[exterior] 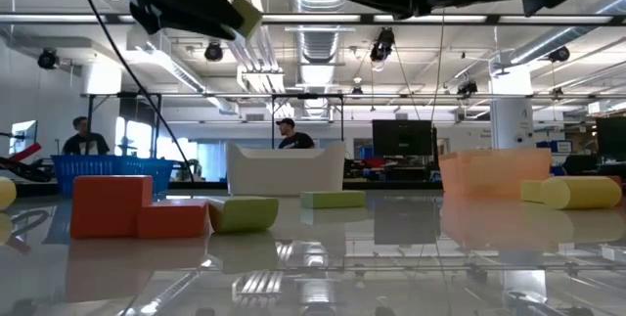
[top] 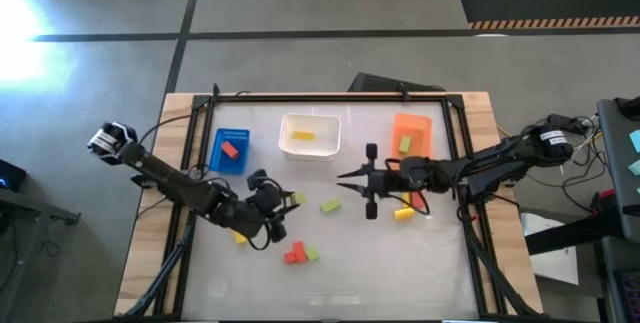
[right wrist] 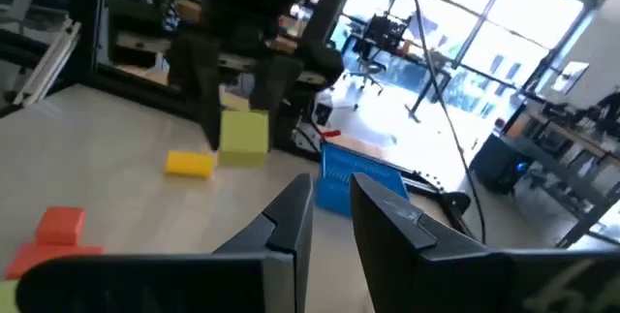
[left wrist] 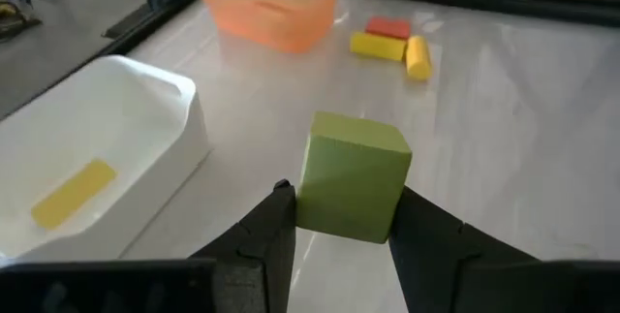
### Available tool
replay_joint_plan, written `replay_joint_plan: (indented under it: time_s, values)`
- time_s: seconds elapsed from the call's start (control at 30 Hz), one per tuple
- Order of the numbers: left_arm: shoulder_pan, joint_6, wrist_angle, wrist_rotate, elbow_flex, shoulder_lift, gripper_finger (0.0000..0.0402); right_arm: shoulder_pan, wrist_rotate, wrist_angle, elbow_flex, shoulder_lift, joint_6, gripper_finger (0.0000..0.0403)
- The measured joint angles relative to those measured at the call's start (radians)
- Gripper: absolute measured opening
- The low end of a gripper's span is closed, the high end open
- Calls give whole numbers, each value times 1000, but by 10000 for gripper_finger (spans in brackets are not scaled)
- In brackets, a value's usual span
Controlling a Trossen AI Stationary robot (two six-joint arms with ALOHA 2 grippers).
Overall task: Sort & place blocks by color
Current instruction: Put the middle left green block into the orange bin
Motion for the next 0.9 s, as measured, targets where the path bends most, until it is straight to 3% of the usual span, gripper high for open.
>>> replay_joint_plan:
  time_s: [0.47, 0.8, 0.9]
  values:
    - [2, -3, 43, -45, -1, -32, 119, 5, 3, 62, -13, 75, -31, 63]
    - [2, 30, 429, -49, -99, -32, 119, 80, 3, 405, -4, 246, -299, 63]
    - [2, 23, 528, -48, -145, -32, 119, 81, 11, 422, 32, 281, -315, 64]
